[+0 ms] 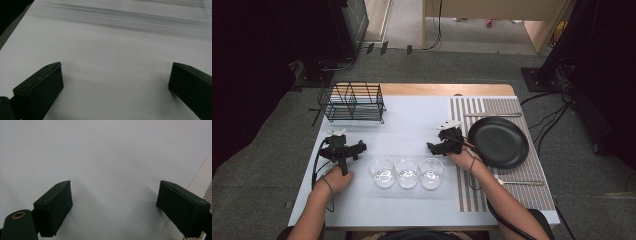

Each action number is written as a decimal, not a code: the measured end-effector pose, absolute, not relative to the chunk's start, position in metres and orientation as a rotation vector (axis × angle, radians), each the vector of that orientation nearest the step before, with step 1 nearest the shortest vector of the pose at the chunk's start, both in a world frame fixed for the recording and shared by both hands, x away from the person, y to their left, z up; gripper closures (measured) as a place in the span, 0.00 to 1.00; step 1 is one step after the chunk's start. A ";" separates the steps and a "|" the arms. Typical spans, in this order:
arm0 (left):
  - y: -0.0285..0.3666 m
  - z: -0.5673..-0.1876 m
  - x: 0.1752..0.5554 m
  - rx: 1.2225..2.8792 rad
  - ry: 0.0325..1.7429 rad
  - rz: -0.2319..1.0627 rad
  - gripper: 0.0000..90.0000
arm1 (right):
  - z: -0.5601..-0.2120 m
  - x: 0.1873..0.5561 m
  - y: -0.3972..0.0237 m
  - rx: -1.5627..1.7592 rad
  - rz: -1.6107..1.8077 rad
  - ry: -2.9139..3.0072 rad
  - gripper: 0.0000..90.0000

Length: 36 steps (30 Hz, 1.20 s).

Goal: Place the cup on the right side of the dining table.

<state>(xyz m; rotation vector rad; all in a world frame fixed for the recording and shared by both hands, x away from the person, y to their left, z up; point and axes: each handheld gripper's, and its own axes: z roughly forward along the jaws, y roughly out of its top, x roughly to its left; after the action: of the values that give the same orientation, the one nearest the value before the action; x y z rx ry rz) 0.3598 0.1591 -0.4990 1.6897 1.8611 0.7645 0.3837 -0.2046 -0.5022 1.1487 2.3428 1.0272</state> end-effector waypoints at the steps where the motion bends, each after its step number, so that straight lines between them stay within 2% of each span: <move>1: 0.159 -0.499 0.360 1.690 1.861 0.765 0.00 | -0.502 0.384 -0.205 1.149 1.027 2.343 0.14; 7: 0.159 -0.499 0.360 1.690 1.861 0.764 0.00 | -0.502 0.384 -0.204 1.153 1.023 2.337 0.12; 9: 0.159 -0.499 0.360 1.689 1.861 0.763 0.00 | -0.503 0.386 -0.203 1.213 0.986 2.315 0.04; 36: 0.159 -0.499 0.361 1.689 1.870 0.762 0.00 | -0.503 0.385 -0.201 1.242 0.963 2.296 0.01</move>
<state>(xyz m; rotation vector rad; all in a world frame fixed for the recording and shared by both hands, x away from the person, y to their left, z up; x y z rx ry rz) 0.3609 0.1587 -0.4985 1.6887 1.8697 0.7620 0.3853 -0.2014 -0.5032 1.2415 2.2959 0.9630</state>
